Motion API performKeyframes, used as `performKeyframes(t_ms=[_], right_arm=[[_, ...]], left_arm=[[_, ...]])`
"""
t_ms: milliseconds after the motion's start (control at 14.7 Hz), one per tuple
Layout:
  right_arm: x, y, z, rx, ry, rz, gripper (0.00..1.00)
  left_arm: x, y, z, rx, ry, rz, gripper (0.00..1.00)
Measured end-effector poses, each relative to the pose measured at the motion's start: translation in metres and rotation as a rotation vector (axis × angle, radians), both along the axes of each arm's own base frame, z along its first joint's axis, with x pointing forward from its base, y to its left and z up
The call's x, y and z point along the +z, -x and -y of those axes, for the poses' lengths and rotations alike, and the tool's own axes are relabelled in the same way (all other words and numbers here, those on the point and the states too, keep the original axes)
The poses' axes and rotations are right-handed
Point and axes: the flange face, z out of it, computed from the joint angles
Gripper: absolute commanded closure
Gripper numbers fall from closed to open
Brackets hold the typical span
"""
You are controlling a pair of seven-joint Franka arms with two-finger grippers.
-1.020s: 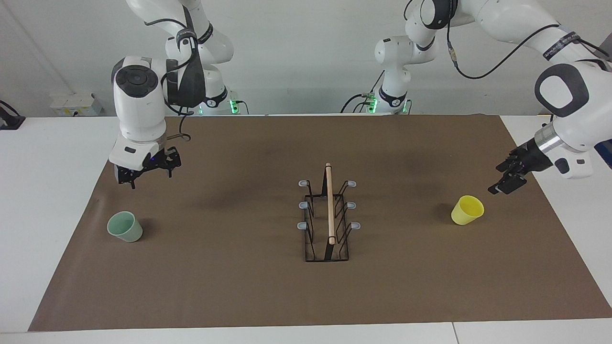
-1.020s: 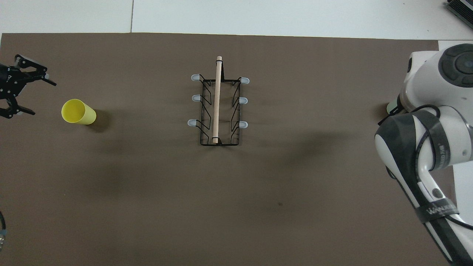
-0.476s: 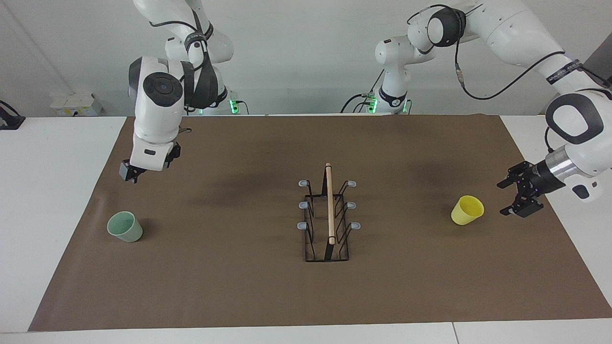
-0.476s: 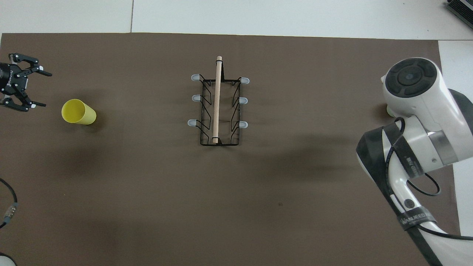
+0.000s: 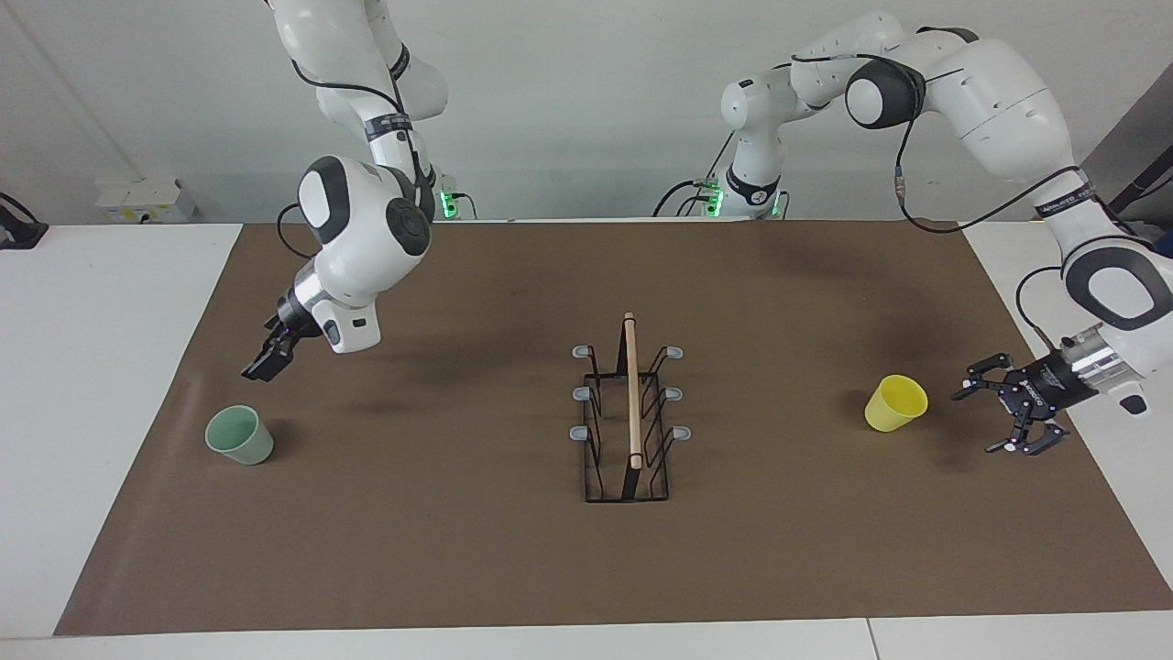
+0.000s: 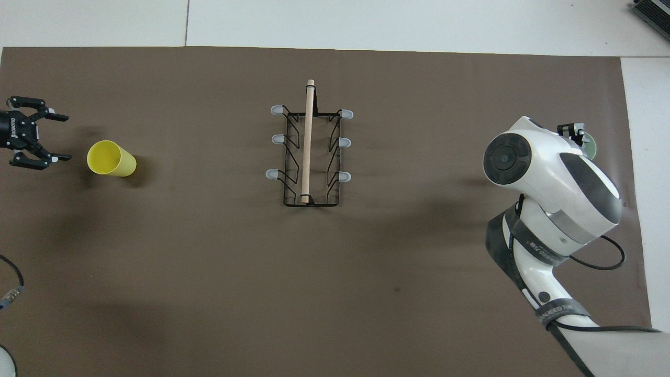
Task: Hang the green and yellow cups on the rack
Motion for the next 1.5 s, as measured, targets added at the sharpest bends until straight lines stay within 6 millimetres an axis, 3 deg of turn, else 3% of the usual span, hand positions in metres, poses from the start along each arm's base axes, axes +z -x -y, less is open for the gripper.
performKeyframes(t_ms=[340, 680, 884, 1496], right_arm=[[-0.033, -0.012, -0.002, 0.126, 0.089, -0.025, 0.00], [-0.089, -0.017, -0.004, 0.204, 0.177, -0.086, 0.00], [-0.112, -0.020, -0.002, 0.247, 0.186, -0.087, 0.00], [-0.154, -0.014, 0.000, 0.250, 0.169, -0.022, 0.00]], left_arm=[[-0.038, 0.033, 0.017, 0.087, 0.159, -0.024, 0.00], [-0.059, 0.070, 0.027, 0.177, 0.290, 0.052, 0.00], [-0.065, 0.075, 0.036, 0.196, 0.308, 0.090, 0.00], [-0.074, 0.074, 0.057, 0.222, 0.311, 0.123, 0.00]])
